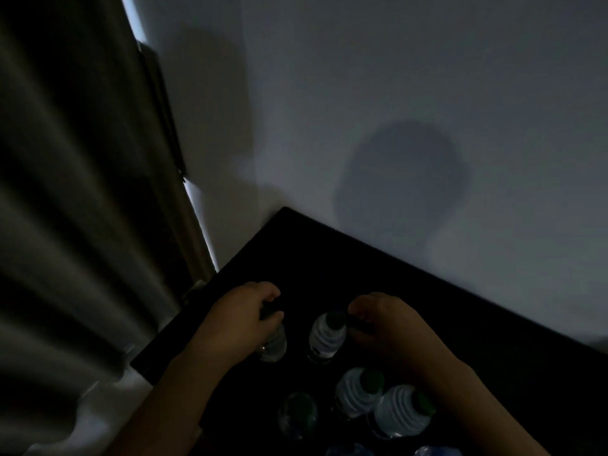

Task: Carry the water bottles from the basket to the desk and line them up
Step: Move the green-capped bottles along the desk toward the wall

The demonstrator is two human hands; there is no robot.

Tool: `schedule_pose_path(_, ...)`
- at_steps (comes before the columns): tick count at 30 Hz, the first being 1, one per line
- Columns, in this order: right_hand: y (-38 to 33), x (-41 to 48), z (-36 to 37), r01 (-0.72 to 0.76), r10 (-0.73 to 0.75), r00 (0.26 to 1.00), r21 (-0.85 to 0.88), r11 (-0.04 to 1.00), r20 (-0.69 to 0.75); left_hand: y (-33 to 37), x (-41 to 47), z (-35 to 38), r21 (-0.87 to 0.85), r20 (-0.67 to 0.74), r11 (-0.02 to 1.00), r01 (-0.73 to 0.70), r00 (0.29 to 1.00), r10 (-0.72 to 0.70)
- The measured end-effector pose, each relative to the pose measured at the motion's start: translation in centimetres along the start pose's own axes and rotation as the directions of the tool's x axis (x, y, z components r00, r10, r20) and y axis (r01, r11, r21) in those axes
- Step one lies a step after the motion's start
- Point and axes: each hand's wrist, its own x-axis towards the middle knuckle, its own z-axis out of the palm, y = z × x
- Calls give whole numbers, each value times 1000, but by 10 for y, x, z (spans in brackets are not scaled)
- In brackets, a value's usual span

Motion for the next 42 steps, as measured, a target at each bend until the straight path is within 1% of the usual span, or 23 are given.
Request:
schedule_pose_path(3,-10,15,9,-77,77,997,0,997,1,-21,22,-6,-24,81,999,-43,996,45)
schedule_pose_path(6,-13,21,18,-149,149,989,9,989,-5,-30,36,-7,-27,202,998,-60,977,65)
schedule_pose_path(9,-16,24,28,-185,185,983,15,983,-14,-34,43,-5,-13,292,998,-55,955,57)
schedule_pose_path(12,-14,26,35,-195,196,980,20,981,-27,-37,44,-1,-6,333,999,-43,942,42)
schedule_pose_path(17,-8,36,38,-187,187,982,9,982,-28,-42,45,3,43,346,999,-23,938,7)
schedule_pose_path(25,-3,42,50,-116,115,992,31,993,53,-38,43,10,176,312,984,-33,950,-24)
schedule_pose_path(28,-1,46,53,-91,89,994,25,996,61,-43,43,13,169,283,985,-19,959,-30)
schedule_pose_path(32,2,52,54,-98,96,995,75,992,38,-51,46,15,140,278,990,-22,961,-18)
schedule_pose_path(36,3,59,51,-111,108,994,118,987,30,-59,65,10,118,243,993,-32,970,2)
schedule_pose_path(39,10,67,48,-152,151,988,167,974,19,-66,82,2,89,263,996,-27,965,3)
schedule_pose_path(42,15,77,42,-210,216,976,216,953,-3,-75,97,-6,65,290,996,-54,957,33)
